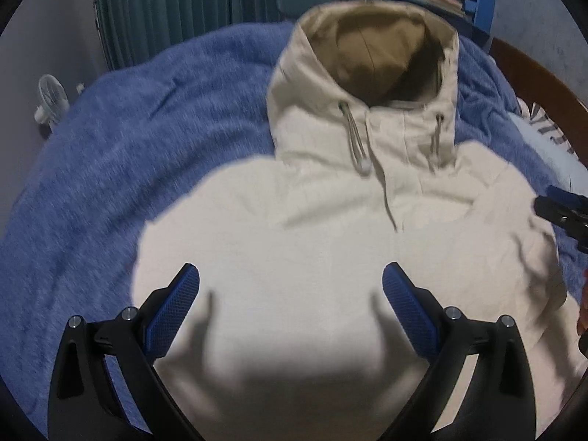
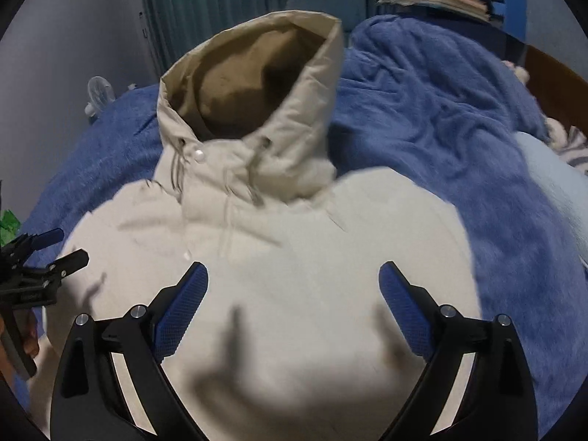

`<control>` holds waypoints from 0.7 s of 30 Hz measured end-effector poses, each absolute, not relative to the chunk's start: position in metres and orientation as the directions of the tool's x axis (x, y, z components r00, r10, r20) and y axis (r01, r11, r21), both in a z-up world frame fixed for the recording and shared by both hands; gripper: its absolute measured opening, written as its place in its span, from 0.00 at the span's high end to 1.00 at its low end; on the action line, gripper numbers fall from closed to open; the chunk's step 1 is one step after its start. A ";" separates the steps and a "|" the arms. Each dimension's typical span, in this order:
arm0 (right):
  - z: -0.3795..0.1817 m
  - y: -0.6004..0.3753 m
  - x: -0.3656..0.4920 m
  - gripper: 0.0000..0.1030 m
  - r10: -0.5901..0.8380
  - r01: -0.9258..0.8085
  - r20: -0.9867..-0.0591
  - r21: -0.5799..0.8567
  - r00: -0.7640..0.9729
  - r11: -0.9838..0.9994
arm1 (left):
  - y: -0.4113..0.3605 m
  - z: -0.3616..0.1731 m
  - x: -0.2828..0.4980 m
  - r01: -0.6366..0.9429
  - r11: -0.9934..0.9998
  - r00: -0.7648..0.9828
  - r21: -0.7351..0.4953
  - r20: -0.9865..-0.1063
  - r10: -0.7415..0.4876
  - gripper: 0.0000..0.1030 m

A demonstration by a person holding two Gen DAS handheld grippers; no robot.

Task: Fold large clothes
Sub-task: 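Grasp the hood's rim with the right gripper while the left gripper pinches it too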

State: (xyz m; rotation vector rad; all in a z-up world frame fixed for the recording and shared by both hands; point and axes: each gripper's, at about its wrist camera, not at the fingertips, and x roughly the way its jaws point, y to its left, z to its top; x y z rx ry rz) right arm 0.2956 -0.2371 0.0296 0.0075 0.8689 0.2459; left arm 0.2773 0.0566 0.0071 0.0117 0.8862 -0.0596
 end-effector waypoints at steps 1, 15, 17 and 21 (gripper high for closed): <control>0.032 -0.233 0.311 0.12 0.244 -0.208 -0.755 0.145 0.608 0.967 | 0.058 0.013 0.282 0.059 0.998 0.638 -0.014 -0.769 -0.048 0.07; 0.034 -0.223 0.470 0.80 0.198 0.028 -0.714 0.292 0.672 0.956 | 0.072 0.018 0.324 0.078 0.996 0.685 0.039 -0.728 -0.025 0.07; 0.034 -0.225 0.461 0.89 0.212 0.009 -0.691 0.301 0.691 0.953 | 0.076 0.016 0.327 0.066 0.997 0.685 0.032 -0.728 -0.022 0.07; 0.045 -0.222 0.413 0.93 0.206 -0.114 -0.622 0.185 0.756 0.976 | 0.081 0.022 0.327 0.040 0.999 0.702 -0.009 -0.711 -0.035 0.07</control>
